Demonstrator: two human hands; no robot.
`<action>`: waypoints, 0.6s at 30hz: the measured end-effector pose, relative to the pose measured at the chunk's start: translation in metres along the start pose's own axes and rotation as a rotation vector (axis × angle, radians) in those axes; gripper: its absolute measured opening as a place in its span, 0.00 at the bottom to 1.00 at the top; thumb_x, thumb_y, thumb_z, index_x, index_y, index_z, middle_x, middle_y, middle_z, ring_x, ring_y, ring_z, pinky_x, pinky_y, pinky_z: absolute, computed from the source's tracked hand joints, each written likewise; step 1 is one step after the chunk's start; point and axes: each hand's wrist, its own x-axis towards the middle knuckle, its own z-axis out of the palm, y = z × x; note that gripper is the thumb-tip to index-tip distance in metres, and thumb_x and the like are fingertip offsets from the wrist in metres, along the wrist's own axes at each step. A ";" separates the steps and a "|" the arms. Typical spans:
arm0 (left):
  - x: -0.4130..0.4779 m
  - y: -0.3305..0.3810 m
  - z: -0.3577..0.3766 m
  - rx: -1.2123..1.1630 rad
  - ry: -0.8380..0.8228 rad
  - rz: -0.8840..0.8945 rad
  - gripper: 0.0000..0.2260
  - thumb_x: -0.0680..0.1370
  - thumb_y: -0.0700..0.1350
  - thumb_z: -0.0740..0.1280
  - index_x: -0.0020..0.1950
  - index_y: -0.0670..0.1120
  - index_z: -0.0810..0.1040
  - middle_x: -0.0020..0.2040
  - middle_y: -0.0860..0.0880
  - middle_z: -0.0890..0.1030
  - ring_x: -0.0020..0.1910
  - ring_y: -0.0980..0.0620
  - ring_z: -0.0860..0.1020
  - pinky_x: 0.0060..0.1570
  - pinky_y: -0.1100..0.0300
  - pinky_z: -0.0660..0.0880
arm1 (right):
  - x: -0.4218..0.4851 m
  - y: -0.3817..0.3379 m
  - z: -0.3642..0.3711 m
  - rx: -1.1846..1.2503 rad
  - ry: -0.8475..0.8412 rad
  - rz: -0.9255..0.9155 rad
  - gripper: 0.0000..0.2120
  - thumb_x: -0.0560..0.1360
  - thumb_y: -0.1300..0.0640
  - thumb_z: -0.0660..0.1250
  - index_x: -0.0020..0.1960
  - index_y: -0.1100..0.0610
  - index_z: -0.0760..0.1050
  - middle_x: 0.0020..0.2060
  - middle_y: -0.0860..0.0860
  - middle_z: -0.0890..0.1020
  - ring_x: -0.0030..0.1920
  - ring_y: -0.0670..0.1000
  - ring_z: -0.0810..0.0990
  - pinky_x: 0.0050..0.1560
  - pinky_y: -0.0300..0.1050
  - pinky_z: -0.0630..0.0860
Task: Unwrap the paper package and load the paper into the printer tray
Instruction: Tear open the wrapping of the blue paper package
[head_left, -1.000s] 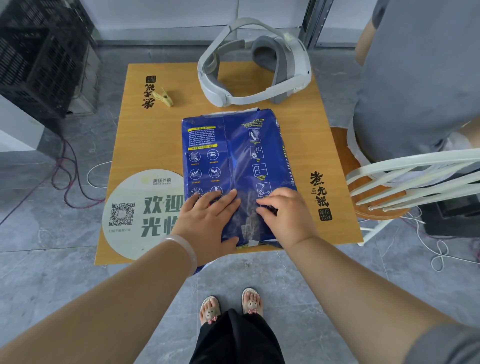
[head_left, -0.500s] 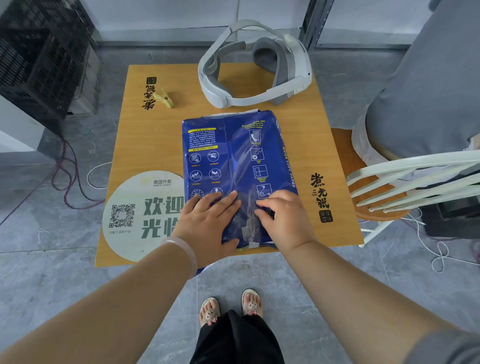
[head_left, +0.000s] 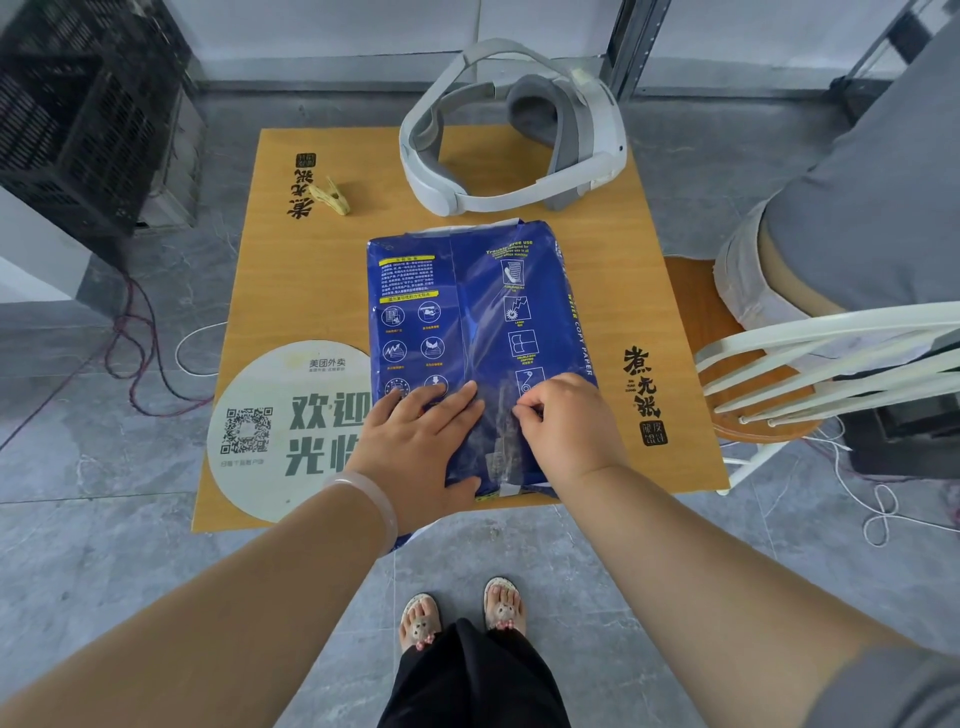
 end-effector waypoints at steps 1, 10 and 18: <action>0.000 0.000 0.000 0.003 0.000 0.000 0.36 0.70 0.68 0.54 0.76 0.58 0.51 0.77 0.61 0.52 0.75 0.52 0.52 0.74 0.47 0.46 | 0.000 0.000 0.000 -0.011 -0.004 -0.006 0.08 0.75 0.53 0.67 0.45 0.55 0.83 0.46 0.53 0.81 0.47 0.52 0.77 0.44 0.41 0.73; 0.000 0.000 -0.001 0.002 -0.003 -0.004 0.36 0.70 0.68 0.54 0.76 0.58 0.51 0.77 0.61 0.51 0.76 0.53 0.52 0.74 0.47 0.46 | -0.020 0.007 -0.003 0.020 -0.053 -0.146 0.09 0.75 0.53 0.67 0.50 0.55 0.83 0.46 0.52 0.82 0.50 0.53 0.77 0.50 0.43 0.74; 0.001 0.001 -0.002 0.012 -0.011 -0.001 0.36 0.70 0.67 0.54 0.76 0.58 0.50 0.78 0.60 0.51 0.75 0.53 0.50 0.73 0.47 0.45 | -0.039 0.019 -0.001 -0.025 0.042 -0.167 0.18 0.70 0.50 0.73 0.58 0.55 0.81 0.49 0.53 0.79 0.52 0.56 0.75 0.53 0.50 0.75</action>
